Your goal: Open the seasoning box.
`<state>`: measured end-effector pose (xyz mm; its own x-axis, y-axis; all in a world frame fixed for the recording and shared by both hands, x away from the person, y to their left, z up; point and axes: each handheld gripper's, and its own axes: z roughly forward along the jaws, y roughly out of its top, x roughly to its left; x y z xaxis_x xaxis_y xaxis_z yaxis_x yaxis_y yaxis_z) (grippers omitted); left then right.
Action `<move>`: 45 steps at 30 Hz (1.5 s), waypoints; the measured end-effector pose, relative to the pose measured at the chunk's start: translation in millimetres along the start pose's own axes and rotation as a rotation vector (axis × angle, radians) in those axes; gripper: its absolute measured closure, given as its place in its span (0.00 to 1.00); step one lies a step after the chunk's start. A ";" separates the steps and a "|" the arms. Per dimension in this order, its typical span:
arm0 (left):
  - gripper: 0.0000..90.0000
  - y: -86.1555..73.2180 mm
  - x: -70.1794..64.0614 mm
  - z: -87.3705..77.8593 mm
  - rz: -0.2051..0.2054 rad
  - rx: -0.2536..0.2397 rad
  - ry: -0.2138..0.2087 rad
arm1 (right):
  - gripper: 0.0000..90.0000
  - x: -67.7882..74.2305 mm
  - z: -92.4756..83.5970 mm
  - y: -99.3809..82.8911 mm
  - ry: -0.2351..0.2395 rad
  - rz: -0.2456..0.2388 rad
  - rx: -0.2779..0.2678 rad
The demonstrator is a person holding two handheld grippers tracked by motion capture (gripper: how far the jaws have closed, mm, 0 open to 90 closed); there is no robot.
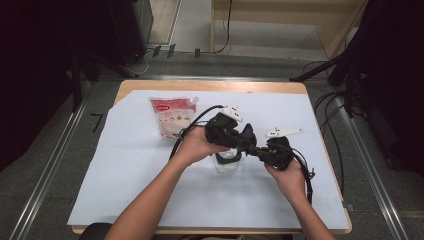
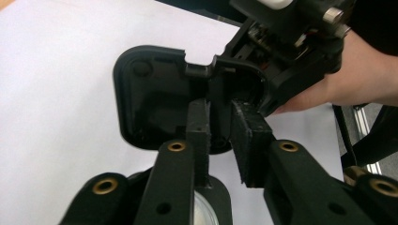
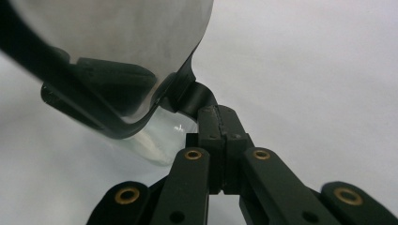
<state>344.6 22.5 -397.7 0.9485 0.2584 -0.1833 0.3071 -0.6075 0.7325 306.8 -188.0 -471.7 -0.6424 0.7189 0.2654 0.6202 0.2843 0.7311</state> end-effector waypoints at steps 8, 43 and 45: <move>0.81 -12.3 6.1 -20.5 -0.026 -0.023 0.020 | 0.96 5.1 -20.5 -10.3 0.031 0.014 -0.011; 0.46 -78.8 27.5 -76.4 -0.159 -0.011 0.088 | 0.62 48.2 -7.0 -31.3 0.124 -0.143 0.033; 0.46 -82.8 29.5 -81.7 -0.171 -0.020 0.093 | 0.63 47.7 -6.2 -32.1 0.127 -0.140 0.037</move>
<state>340.8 141.8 -410.2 0.8709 0.4255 -0.2457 0.4609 -0.5339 0.7089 253.4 -166.7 -478.7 -0.7736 0.5858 0.2417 0.5355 0.4003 0.7436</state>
